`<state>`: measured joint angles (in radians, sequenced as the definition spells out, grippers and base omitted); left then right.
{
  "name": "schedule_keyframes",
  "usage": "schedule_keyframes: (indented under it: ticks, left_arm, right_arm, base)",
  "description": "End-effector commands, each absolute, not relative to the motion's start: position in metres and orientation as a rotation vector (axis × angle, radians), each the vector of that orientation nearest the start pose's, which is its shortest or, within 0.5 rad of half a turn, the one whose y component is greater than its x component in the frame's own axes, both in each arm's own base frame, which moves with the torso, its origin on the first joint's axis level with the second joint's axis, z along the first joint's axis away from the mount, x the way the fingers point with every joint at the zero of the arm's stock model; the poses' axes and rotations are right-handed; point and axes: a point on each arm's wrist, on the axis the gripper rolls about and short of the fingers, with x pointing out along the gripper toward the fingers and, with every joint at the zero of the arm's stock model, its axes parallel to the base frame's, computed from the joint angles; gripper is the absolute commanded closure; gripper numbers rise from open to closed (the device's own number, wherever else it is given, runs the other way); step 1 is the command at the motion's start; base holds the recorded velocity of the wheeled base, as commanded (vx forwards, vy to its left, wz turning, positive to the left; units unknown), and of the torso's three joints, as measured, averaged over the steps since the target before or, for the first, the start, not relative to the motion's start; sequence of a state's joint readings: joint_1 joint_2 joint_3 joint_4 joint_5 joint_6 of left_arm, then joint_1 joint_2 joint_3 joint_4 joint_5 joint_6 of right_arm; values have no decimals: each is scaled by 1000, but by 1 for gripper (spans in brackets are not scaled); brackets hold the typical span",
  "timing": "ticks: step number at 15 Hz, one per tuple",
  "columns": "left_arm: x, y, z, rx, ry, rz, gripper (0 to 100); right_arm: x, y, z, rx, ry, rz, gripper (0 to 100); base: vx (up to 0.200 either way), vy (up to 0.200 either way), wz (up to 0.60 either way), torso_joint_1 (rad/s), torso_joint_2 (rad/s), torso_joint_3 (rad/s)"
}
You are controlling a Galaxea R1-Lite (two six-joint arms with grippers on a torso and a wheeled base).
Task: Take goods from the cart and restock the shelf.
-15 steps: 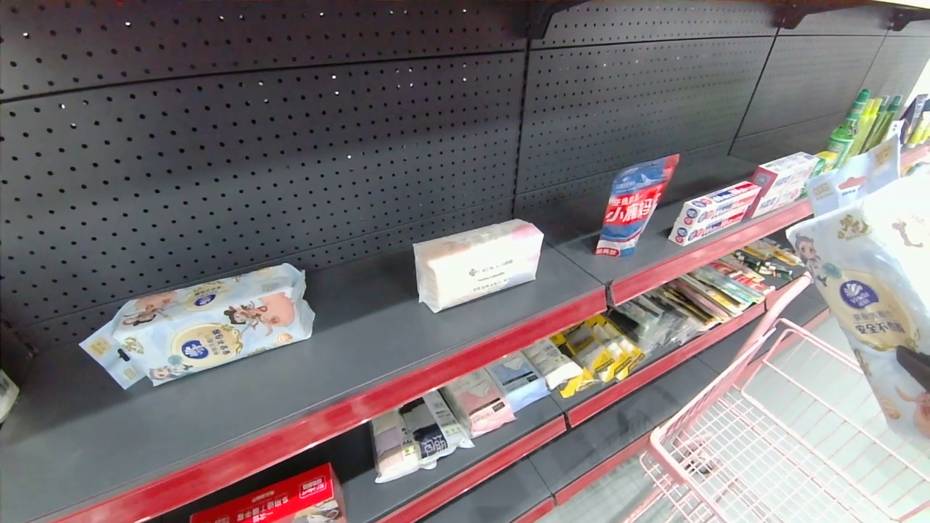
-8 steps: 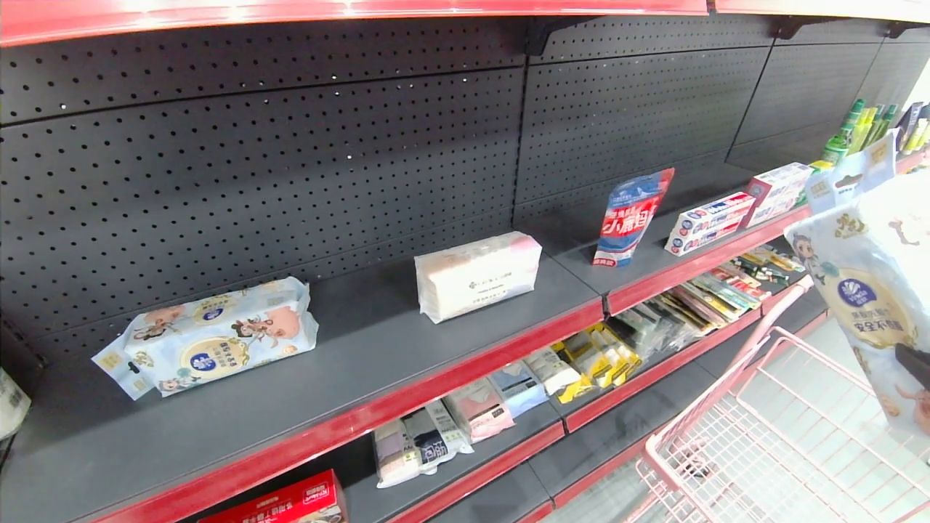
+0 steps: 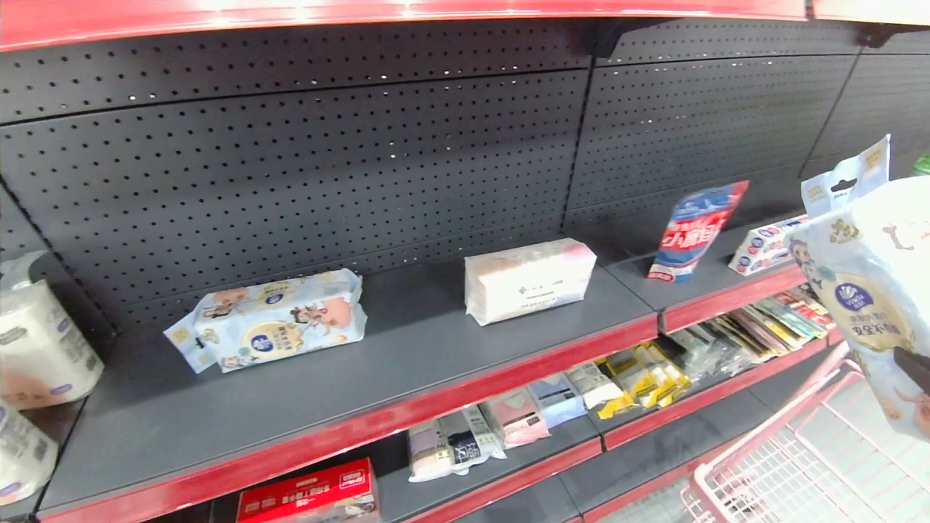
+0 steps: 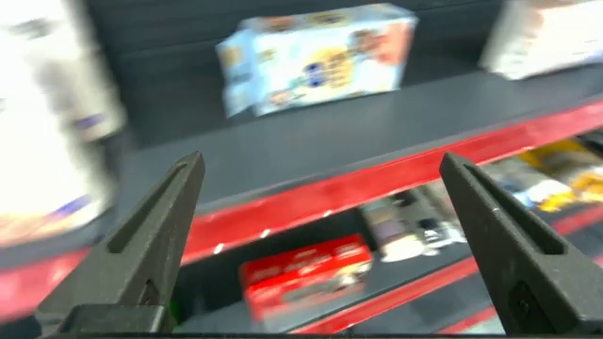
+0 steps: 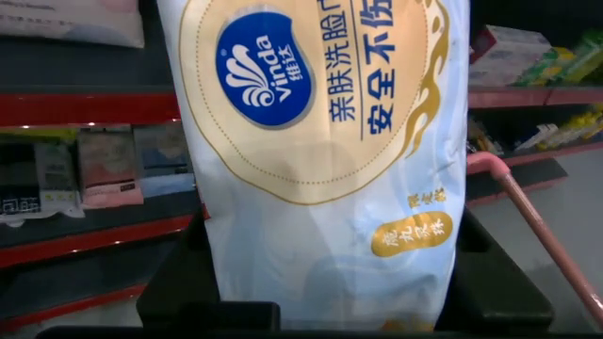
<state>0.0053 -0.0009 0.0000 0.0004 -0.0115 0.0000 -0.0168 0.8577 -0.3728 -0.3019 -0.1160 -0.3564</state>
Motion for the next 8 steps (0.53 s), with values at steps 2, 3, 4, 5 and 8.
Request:
schedule_keyframes:
  ticks: [2,3,4,5,8]
  left_arm:
    - [-23,0,75,0,0,-6,0]
    - [-23,0,75,0,0,-5,0]
    - [-23,0,75,0,0,-5,0]
    - [-23,0,75,0,0,-5,0]
    - [-23,0,75,0,0,-5,0]
  right_arm:
    - [95,-4,193,-365,210,-96,100]
    - [95,-4,193,-365,212,-96,100]
    - [95,-4,193,-365,211,-92,100]
    - [95,-4,193,-365,207,-80,100]
    - [95,-4,193,-365,208,-73,100]
  base:
    - [0,0,600,2,-2,-2]
    - [0,0,600,2,2,-2]
    - [0,0,600,2,7,7]
    - [0,0,600,2,-2,7]
    - [0,0,600,5,-2,4]
